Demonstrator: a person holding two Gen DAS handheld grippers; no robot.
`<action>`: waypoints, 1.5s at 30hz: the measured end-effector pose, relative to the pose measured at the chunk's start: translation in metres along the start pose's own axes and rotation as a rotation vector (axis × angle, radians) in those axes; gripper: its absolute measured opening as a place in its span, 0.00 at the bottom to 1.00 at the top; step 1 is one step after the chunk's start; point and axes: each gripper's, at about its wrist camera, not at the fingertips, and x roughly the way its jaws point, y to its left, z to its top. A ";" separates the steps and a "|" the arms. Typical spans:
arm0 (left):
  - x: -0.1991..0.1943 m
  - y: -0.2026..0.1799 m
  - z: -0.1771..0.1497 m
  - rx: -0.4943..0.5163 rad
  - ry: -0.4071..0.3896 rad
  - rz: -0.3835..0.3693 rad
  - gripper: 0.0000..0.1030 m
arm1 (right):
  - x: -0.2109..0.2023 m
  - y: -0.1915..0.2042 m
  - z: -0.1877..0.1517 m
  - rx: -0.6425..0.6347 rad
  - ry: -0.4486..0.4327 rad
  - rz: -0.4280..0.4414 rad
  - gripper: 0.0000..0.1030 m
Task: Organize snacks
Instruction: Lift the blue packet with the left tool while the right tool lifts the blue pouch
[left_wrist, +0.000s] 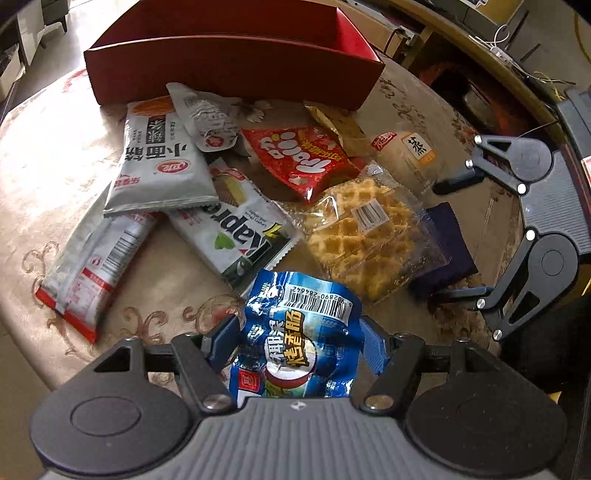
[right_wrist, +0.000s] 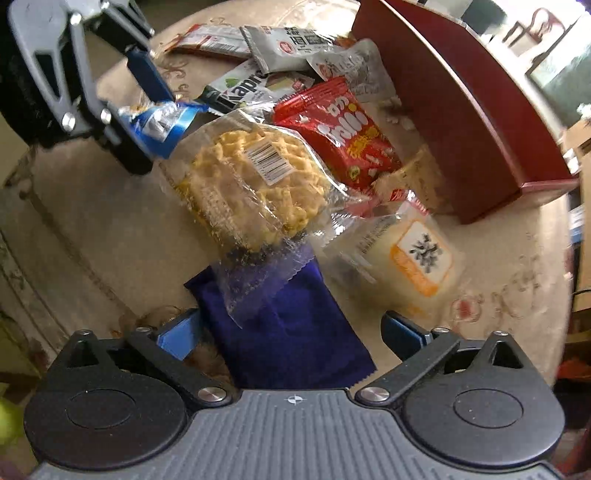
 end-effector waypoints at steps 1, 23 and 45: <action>0.001 0.000 0.001 -0.003 0.002 0.000 0.69 | 0.001 -0.002 -0.002 0.035 0.002 0.012 0.99; 0.006 -0.020 -0.014 0.103 -0.033 0.131 0.83 | -0.002 0.032 -0.019 0.391 -0.057 -0.001 0.99; -0.004 -0.040 -0.022 0.082 -0.062 0.193 0.69 | -0.017 0.045 -0.031 0.566 -0.123 -0.033 0.70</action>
